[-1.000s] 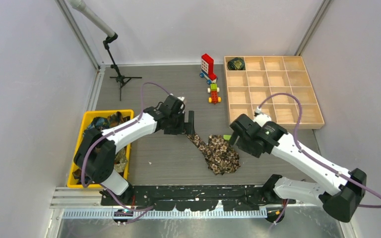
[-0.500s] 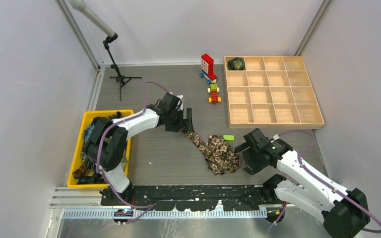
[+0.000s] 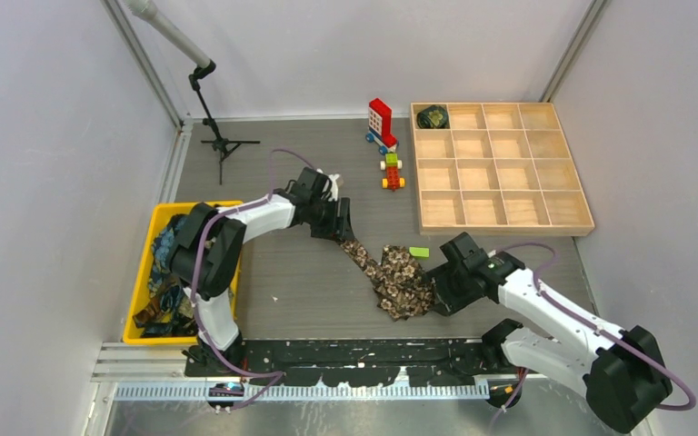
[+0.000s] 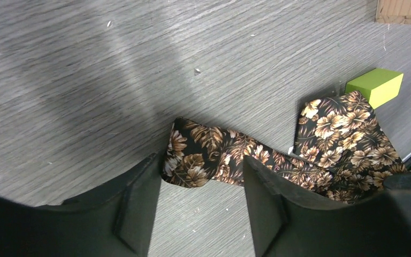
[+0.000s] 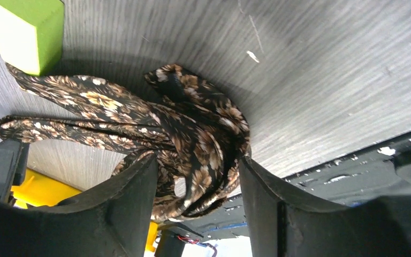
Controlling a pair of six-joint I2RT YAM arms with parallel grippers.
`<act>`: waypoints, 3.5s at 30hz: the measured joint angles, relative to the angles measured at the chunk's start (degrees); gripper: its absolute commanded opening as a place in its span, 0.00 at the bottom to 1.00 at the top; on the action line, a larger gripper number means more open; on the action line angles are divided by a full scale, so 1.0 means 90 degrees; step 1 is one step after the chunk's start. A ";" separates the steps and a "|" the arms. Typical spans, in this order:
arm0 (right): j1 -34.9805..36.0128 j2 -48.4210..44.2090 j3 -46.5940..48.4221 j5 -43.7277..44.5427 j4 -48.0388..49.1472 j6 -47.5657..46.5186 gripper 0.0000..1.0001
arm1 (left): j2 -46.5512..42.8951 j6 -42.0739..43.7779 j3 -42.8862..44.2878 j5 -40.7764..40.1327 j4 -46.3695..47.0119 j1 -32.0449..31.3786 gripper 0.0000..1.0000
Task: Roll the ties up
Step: Flatten out the tie at the center of the board.
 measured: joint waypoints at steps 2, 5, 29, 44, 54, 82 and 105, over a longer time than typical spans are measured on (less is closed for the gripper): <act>0.0002 -0.0153 -0.0019 -0.0056 -0.0160 -0.0012 0.50 | 0.0024 0.0012 0.0000 0.0051 0.0027 0.0000 0.51; 0.0024 -0.0515 -0.0024 -0.0102 -0.0384 -0.0036 0.42 | 0.0056 0.0007 0.0000 0.0100 0.0073 0.0000 0.44; -0.0342 -0.0653 0.0663 0.0444 -0.1032 -0.0903 0.00 | -0.0469 -0.0109 -0.0350 -0.0289 -0.0296 0.0041 0.00; -0.1117 -0.0328 0.3211 0.2866 -0.4131 -0.2399 0.00 | -0.2803 -0.1001 -0.1484 -0.1392 -0.1132 0.0083 0.00; -0.1484 0.0379 0.3699 0.3905 -0.4857 -0.2868 0.00 | -0.4291 -0.1355 -0.1600 -0.2545 -0.2436 0.0092 0.00; -0.1702 0.3572 0.4024 0.2025 -0.2467 -0.4838 0.94 | -0.4675 -0.1736 -0.2324 -0.3436 -0.3575 0.0709 0.02; -0.4180 0.0515 0.0374 0.0352 0.1406 -0.3932 0.83 | -0.5564 -0.2183 -0.2322 -0.3738 -0.4182 0.1404 0.00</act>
